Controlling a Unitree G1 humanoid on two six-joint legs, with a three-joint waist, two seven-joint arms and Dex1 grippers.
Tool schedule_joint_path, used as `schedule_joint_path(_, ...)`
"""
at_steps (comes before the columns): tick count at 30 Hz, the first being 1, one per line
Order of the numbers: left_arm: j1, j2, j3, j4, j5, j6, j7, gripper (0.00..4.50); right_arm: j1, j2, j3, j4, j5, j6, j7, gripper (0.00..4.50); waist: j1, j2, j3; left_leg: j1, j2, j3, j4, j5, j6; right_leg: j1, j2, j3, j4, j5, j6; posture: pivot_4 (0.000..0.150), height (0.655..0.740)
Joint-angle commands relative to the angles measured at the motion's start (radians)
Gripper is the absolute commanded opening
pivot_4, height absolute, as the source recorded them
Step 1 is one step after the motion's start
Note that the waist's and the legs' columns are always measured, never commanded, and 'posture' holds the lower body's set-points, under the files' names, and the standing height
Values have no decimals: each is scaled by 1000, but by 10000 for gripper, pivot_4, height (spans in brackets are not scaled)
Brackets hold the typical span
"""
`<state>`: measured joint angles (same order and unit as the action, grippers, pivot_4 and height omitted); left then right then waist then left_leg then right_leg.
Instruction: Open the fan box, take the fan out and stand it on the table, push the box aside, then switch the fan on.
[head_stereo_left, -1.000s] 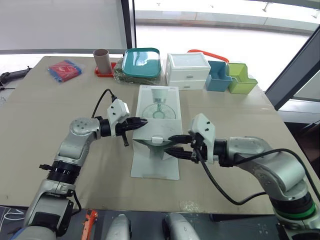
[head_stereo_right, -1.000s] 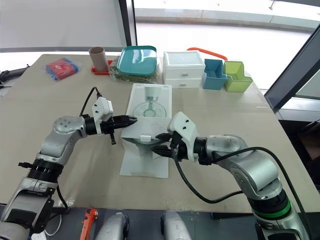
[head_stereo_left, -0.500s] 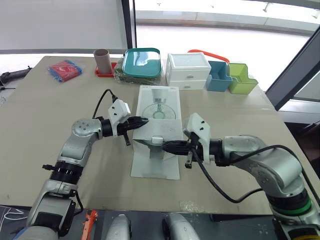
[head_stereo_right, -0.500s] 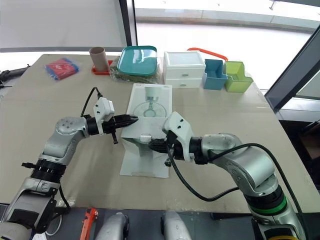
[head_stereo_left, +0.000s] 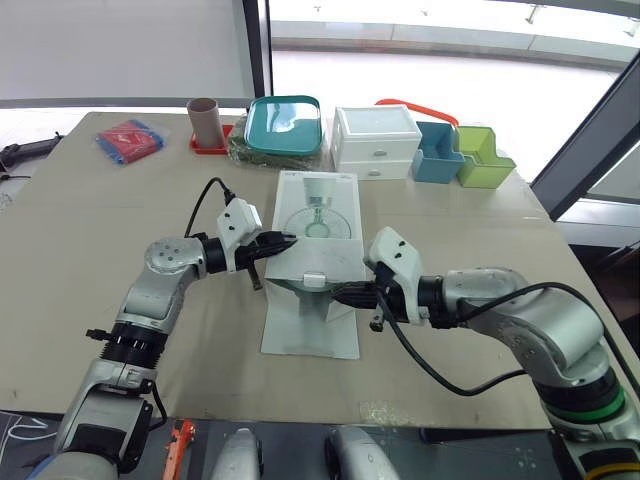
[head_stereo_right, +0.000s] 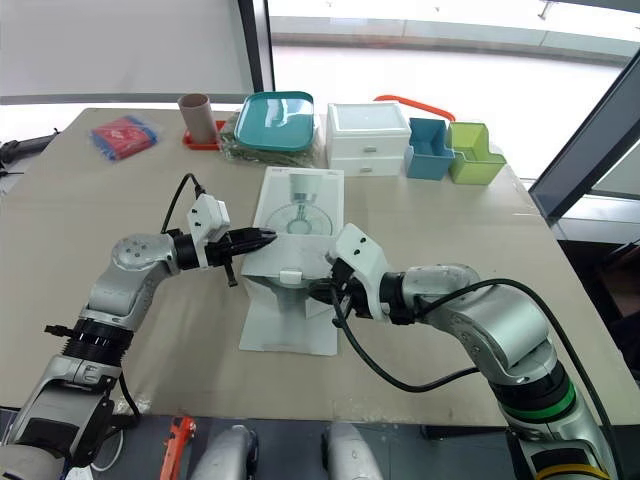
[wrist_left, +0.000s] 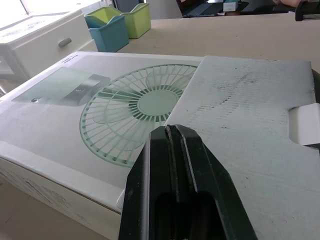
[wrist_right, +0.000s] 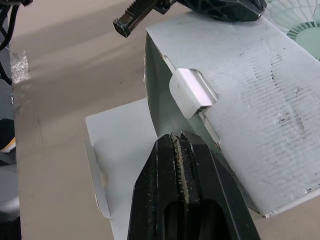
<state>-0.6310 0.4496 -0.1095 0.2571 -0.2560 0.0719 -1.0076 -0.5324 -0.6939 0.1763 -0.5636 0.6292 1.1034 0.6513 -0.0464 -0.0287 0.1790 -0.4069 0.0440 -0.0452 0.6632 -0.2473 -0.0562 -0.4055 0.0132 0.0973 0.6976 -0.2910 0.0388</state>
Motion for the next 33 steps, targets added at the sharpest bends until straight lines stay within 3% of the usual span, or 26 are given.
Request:
schedule_joint_path(1, 1, -9, 3, 5, 15, -2, 16, 0, 14, -47, -3, -47, -4, 16, 11, 506, 0, 0, 0, 0, 0, 0, 0, 0, 0, 0, 0, 0, 0, 0, 0, 1500, 7400)
schedule_joint_path(18, 6, -36, -2, 7, 22, -7, 21, 0, 70, -283, -68, -75, -14, -36, 139, 506, 1, 0, 0, 0, -1, 0, 1, 0, 0, 1, -1, 0, 0, 0, 0, 1500, 7400)
schedule_joint_path(33, 9, -26, 3, 3, 26, -6, 23, 0, 103, -189, -1, 20, -172, -137, 77, 506, 1, 0, 0, 0, -1, 0, 0, 0, 0, 1, -1, 0, 0, 0, 0, 1500, 7400)
